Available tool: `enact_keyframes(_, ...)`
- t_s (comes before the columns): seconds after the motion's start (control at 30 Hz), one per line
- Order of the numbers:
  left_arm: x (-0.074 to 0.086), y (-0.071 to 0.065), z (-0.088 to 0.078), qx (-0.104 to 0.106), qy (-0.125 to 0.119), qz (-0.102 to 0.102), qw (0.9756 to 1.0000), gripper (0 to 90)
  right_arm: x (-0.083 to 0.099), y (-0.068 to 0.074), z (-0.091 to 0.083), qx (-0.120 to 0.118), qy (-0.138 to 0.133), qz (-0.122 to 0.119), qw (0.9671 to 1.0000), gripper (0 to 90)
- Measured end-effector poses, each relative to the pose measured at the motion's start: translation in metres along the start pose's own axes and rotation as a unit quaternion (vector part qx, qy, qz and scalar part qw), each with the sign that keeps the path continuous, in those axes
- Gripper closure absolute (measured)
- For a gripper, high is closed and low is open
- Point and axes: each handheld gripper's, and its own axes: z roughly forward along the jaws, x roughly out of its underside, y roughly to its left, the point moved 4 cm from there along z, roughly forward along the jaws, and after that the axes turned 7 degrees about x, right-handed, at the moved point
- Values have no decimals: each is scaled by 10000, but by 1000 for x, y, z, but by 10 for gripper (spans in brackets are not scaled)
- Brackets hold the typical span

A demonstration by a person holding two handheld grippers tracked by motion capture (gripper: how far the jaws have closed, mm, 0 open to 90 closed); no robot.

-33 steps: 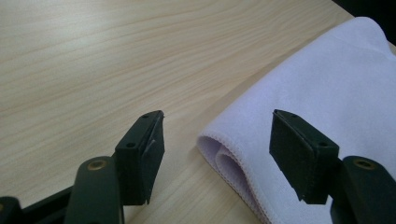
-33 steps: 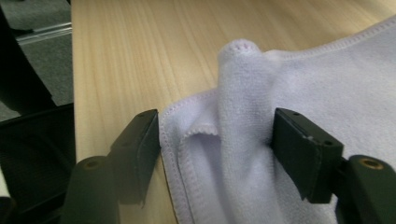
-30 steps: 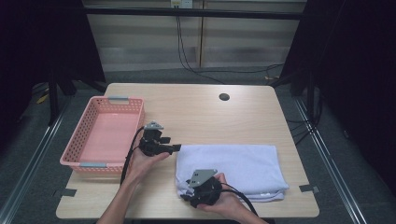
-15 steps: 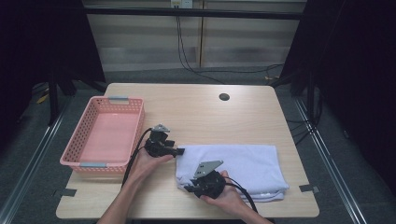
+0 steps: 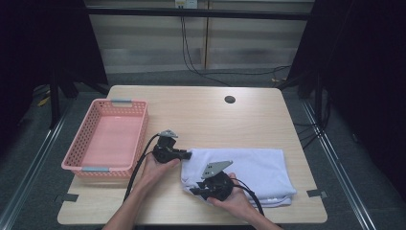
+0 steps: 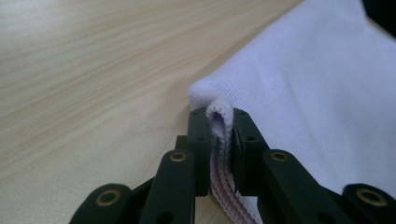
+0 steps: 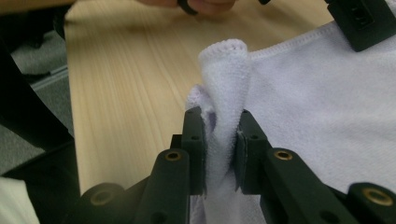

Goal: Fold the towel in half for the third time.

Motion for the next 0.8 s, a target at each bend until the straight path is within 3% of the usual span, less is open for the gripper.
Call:
enact_keyframes(0.07,-6,-2,-4,96,-196,-107,9997,803,-4,-2,-6,-11,-108,81,9999,772)
enact_keyframes(0.27,-32,-3,-7,152,-501,-184,9985,805,-19,-13,-17,26,-358,208,9991,774)
enact_keyframes(0.4,-41,-3,-14,215,-532,-188,9982,805,-32,-18,-29,4,-638,226,9977,777)
enact_keyframes(0.53,-51,-6,-31,163,-621,-177,9978,803,-46,-19,-38,-110,-861,282,9958,779)
enact_keyframes(0.63,-58,-9,-46,82,-593,-45,9982,804,-59,-14,-40,-145,-982,181,9949,779)
enact_keyframes(0.8,-62,-9,-71,-113,-609,5,9981,803,-76,-2,-28,-302,-1038,86,9941,780)
